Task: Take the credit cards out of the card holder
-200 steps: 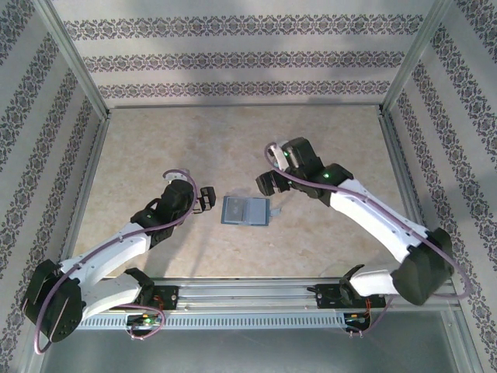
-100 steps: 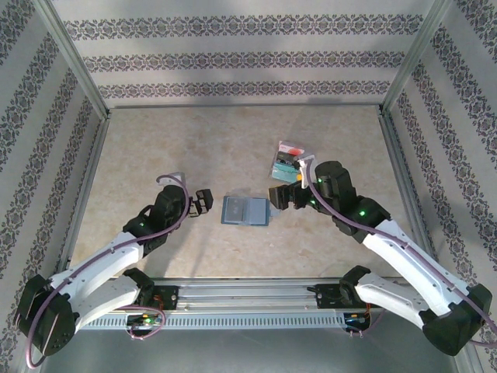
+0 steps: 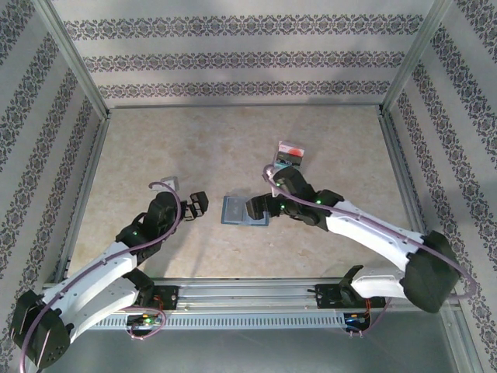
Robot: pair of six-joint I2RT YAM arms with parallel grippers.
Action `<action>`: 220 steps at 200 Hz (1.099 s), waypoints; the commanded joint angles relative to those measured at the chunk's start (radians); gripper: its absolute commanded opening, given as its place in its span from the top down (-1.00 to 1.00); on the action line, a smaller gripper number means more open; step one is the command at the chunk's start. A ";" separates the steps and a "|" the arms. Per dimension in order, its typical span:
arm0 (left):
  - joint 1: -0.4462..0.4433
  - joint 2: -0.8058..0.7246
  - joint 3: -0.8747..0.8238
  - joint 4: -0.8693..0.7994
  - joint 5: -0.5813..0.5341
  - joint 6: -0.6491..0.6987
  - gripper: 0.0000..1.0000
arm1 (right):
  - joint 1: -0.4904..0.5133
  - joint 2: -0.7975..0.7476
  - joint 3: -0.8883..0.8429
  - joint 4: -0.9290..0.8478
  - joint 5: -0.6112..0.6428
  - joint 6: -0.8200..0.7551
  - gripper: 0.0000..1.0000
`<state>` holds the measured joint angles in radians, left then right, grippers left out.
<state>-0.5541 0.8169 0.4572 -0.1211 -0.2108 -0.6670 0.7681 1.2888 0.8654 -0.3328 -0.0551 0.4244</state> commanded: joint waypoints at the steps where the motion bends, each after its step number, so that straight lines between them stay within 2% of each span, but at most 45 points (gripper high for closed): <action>1: 0.010 -0.029 -0.013 -0.039 -0.048 -0.007 -0.99 | 0.063 0.078 0.077 -0.027 0.147 0.051 -0.95; 36: 0.016 -0.045 -0.015 -0.071 -0.091 0.018 -0.99 | 0.168 0.253 0.218 -0.143 0.312 0.081 -0.84; 72: 0.045 -0.060 -0.019 -0.104 -0.101 0.021 -0.99 | 0.213 0.408 0.317 -0.151 0.398 0.113 -0.86; 114: 0.059 -0.073 -0.032 -0.107 -0.097 0.022 -0.99 | 0.216 0.555 0.448 -0.209 0.421 0.128 -0.88; 154: 0.069 -0.068 -0.032 -0.104 -0.094 0.027 -0.99 | 0.205 0.694 0.585 -0.322 0.395 0.135 -0.68; 220: 0.078 -0.043 -0.029 -0.099 -0.085 0.033 -0.99 | 0.178 0.731 0.576 -0.297 0.293 0.178 -0.59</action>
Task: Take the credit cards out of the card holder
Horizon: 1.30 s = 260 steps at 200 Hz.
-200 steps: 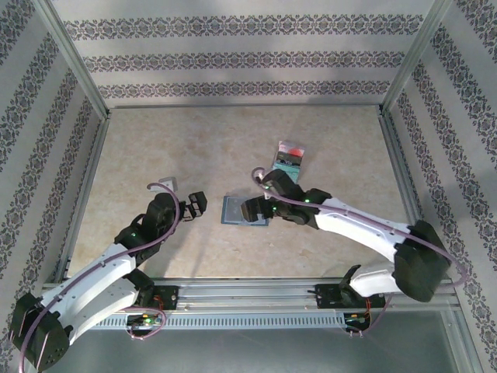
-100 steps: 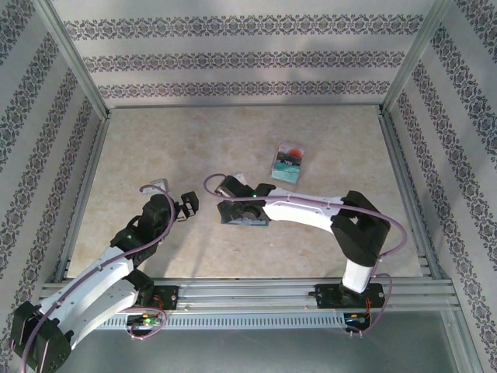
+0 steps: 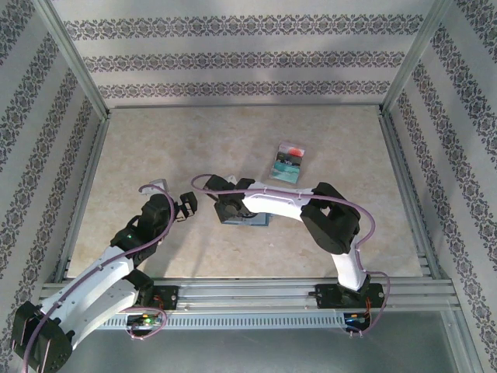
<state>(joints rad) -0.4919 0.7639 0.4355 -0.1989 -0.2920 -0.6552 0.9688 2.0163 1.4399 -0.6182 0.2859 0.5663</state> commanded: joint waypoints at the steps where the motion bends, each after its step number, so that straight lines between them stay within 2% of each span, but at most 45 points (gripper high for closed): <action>1: 0.016 0.011 -0.007 -0.021 -0.003 0.021 -0.99 | -0.023 0.003 0.000 -0.011 -0.049 0.037 -0.59; 100: 0.023 0.028 -0.004 -0.014 0.016 0.017 -0.99 | -0.041 0.035 -0.027 0.011 -0.110 0.045 -0.49; 139: 0.025 0.038 -0.004 -0.014 0.024 0.016 -0.99 | -0.036 0.023 -0.026 0.020 -0.132 0.050 -0.60; 183: 0.024 0.040 -0.004 -0.012 0.032 0.016 -0.99 | -0.036 0.014 -0.044 0.020 -0.111 0.060 -0.59; 200: 0.025 0.040 -0.003 -0.011 0.034 0.016 -0.99 | -0.040 0.020 -0.054 0.019 -0.116 0.060 -0.52; 220: 0.026 0.038 0.002 -0.013 0.037 0.017 -0.99 | -0.047 0.020 -0.070 0.023 -0.111 0.058 -0.34; 239: 0.027 0.035 0.012 -0.022 0.040 0.025 -0.99 | -0.054 0.009 -0.087 0.033 -0.108 0.057 -0.10; 260: 0.027 0.029 0.022 -0.032 0.040 0.035 -0.99 | -0.056 -0.012 -0.093 0.036 -0.097 0.046 0.06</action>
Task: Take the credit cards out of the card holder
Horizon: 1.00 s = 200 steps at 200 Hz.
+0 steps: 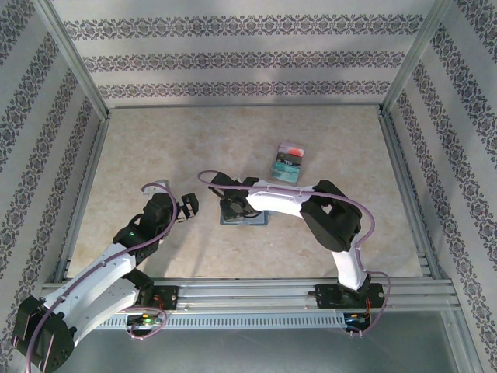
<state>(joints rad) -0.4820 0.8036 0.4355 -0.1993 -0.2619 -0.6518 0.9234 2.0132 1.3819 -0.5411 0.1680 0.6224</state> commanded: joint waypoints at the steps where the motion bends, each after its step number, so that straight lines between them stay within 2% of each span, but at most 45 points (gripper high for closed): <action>1: 0.017 -0.010 0.023 -0.033 0.010 0.032 -0.99 | -0.011 -0.011 -0.035 -0.042 0.022 -0.011 0.06; 26: 0.017 -0.020 0.032 -0.037 0.015 0.035 -0.99 | -0.011 -0.031 -0.024 -0.062 0.063 -0.025 0.11; 49: 0.016 -0.023 0.042 -0.044 0.022 0.039 -0.99 | -0.011 -0.038 -0.009 -0.099 0.107 -0.029 -0.10; 84: 0.017 -0.028 0.055 -0.056 0.024 0.049 -0.99 | -0.011 -0.046 -0.009 -0.140 0.170 -0.028 -0.12; 165: 0.016 -0.005 0.074 -0.044 0.068 0.088 -1.00 | -0.041 -0.141 -0.099 -0.132 0.196 0.000 0.02; 200: 0.016 0.048 0.090 -0.012 0.130 0.101 -0.91 | -0.060 -0.168 -0.156 -0.112 0.181 0.018 0.07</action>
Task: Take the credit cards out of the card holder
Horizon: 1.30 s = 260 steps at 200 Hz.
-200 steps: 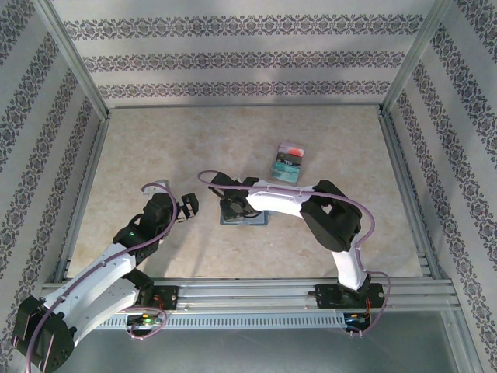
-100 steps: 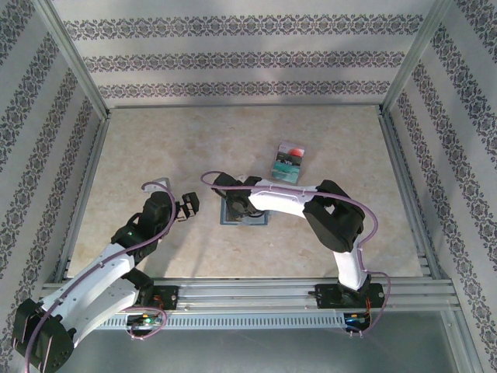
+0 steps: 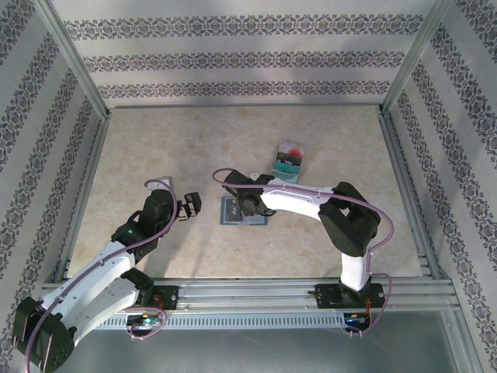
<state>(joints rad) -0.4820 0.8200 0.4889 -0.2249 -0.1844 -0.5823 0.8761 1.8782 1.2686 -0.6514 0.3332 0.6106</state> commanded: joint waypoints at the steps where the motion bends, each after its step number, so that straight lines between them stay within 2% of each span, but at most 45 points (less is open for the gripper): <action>1: 0.017 0.033 0.037 0.014 0.054 0.032 -0.91 | -0.013 -0.034 -0.044 -0.001 0.015 0.030 0.07; 31: 0.013 0.094 0.054 0.036 0.101 0.031 -0.86 | -0.027 -0.068 -0.105 0.019 0.003 0.050 0.10; 67: -0.013 0.175 0.042 0.125 0.167 0.017 -0.51 | -0.058 -0.126 -0.193 0.073 -0.027 0.073 0.11; 92: -0.032 0.253 0.050 0.166 0.188 -0.016 -0.46 | -0.060 -0.162 -0.220 0.104 -0.052 0.071 0.14; 113: -0.034 0.260 0.038 0.204 0.167 -0.056 -0.49 | -0.034 -0.175 -0.195 0.100 -0.050 0.059 0.16; 140: -0.031 0.272 0.043 0.186 0.111 -0.075 -0.64 | 0.012 -0.159 -0.130 0.079 -0.040 0.081 0.20; 174: 0.023 0.284 0.028 0.157 0.094 -0.111 -1.00 | 0.071 -0.091 -0.037 0.085 -0.063 0.105 0.22; 203: 0.071 0.267 0.025 0.121 0.085 -0.106 -0.99 | 0.103 -0.009 0.046 0.077 -0.082 0.097 0.21; 223: 0.095 0.248 0.021 0.107 0.086 -0.102 -0.99 | 0.111 0.034 0.088 0.064 -0.091 0.090 0.10; 260: 0.114 0.216 -0.005 0.115 0.097 -0.111 -0.99 | 0.113 0.089 0.130 0.054 -0.101 0.082 -0.25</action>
<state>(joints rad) -0.3847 1.0618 0.5079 -0.0864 -0.0826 -0.6758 0.9844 1.9381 1.3579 -0.5667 0.2398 0.6884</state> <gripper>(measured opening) 0.993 0.590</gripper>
